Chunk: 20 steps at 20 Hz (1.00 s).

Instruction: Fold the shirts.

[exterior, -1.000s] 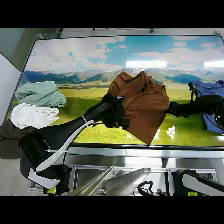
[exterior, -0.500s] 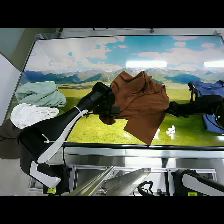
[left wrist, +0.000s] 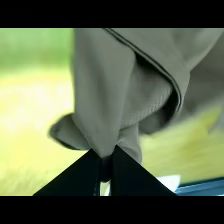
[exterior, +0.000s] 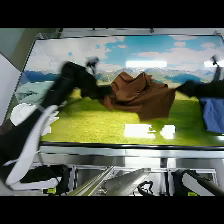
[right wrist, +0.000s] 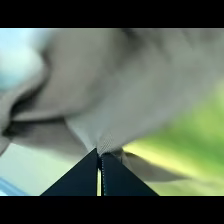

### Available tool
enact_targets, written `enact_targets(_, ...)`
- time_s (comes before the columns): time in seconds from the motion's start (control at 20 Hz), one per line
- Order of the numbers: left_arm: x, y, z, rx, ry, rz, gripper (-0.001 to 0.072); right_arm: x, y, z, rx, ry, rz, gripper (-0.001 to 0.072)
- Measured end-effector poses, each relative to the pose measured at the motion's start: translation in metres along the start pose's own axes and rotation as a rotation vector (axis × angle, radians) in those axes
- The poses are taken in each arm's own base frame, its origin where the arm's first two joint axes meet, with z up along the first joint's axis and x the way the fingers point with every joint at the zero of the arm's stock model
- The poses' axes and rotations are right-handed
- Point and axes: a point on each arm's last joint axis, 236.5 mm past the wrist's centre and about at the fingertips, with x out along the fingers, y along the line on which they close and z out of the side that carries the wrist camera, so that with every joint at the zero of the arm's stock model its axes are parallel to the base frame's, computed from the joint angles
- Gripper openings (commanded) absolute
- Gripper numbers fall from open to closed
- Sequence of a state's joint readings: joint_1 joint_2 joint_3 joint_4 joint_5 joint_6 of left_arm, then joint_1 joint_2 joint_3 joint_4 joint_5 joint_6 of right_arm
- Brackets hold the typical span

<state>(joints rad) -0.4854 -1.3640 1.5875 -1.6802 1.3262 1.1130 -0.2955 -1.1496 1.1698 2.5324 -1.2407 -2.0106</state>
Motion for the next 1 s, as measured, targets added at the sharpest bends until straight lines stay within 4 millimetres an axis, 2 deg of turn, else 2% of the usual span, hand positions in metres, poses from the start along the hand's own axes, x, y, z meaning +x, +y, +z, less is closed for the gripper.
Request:
enact_targets(0.05,-0.061,-0.004,0.028,-0.03,-0.153,-0.084,0.0012,-0.036,0.045,0.036,-0.112,-0.106,0.034,0.0021)
enact_targets(0.1,-0.128,-0.004,0.048,-0.049,-0.314,-0.158,0.0012,-0.072,0.089,0.063,-0.222,-0.21,0.056,0.0021)
enact_targets(0.15,-0.193,-0.004,0.058,-0.058,-0.471,-0.218,0.0012,-0.112,0.139,0.082,-0.351,-0.317,0.066,0.0021)
enact_targets(0.2,-0.258,-0.004,0.057,-0.054,-0.624,-0.273,0.0012,-0.151,0.186,0.091,-0.475,-0.417,0.065,0.0021)
enact_targets(0.25,-0.314,-0.004,0.049,-0.039,-0.757,-0.315,0.0012,-0.188,0.23,0.093,-0.585,-0.514,0.057,0.0021)
enact_targets(0.3,-0.369,-0.005,0.035,-0.016,-0.893,-0.35,0.0012,-0.217,0.264,0.089,-0.669,-0.59,0.044,0.0021)
enact_targets(0.35,-0.415,-0.005,0.018,0.012,-1.009,-0.374,0.0012,-0.242,0.291,0.083,-0.738,-0.664,0.027,0.0021)
enact_targets(0.4,-0.447,-0.006,0.0,0.034,-1.094,-0.389,0.0012,-0.264,0.314,0.076,-0.793,-0.731,0.01,0.0021)
enact_targets(0.45,-0.47,-0.005,-0.014,0.051,-1.157,-0.393,0.0012,-0.278,0.328,0.07,-0.832,-0.775,-0.005,0.0021)
enact_targets(0.5,-0.485,-0.003,-0.026,0.061,-1.202,-0.392,0.0012,-0.289,0.339,0.066,-0.858,-0.81,-0.017,0.0021)
enact_targets(0.55,-0.489,0.0,-0.032,0.065,-1.221,-0.378,0.0012,-0.294,0.342,0.064,-0.868,-0.826,-0.027,0.0021)
enact_targets(0.6,-0.483,0.005,-0.032,0.062,-1.218,-0.355,0.0012,-0.294,0.342,0.065,-0.867,-0.828,-0.031,0.0021)
enact_targets(0.7,-0.453,0.014,-0.02,0.043,-1.163,-0.317,0.0013,-0.282,0.324,0.077,-0.823,-0.798,-0.029,0.0021)
enact_targets(0.75,-0.431,0.019,-0.009,0.028,-1.118,-0.298,0.0012,-0.266,0.308,0.085,-0.783,-0.754,-0.019,0.0021)
enact_targets(0.85,-0.365,0.033,0.019,-0.011,-0.985,-0.245,0.0012,-0.225,0.27,0.101,-0.699,-0.65,0.011,0.0021)
enact_targets(1.0,-0.236,0.061,0.061,-0.087,-0.749,-0.162,0.0012,-0.134,0.191,0.123,-0.537,-0.471,0.022,0.0021)
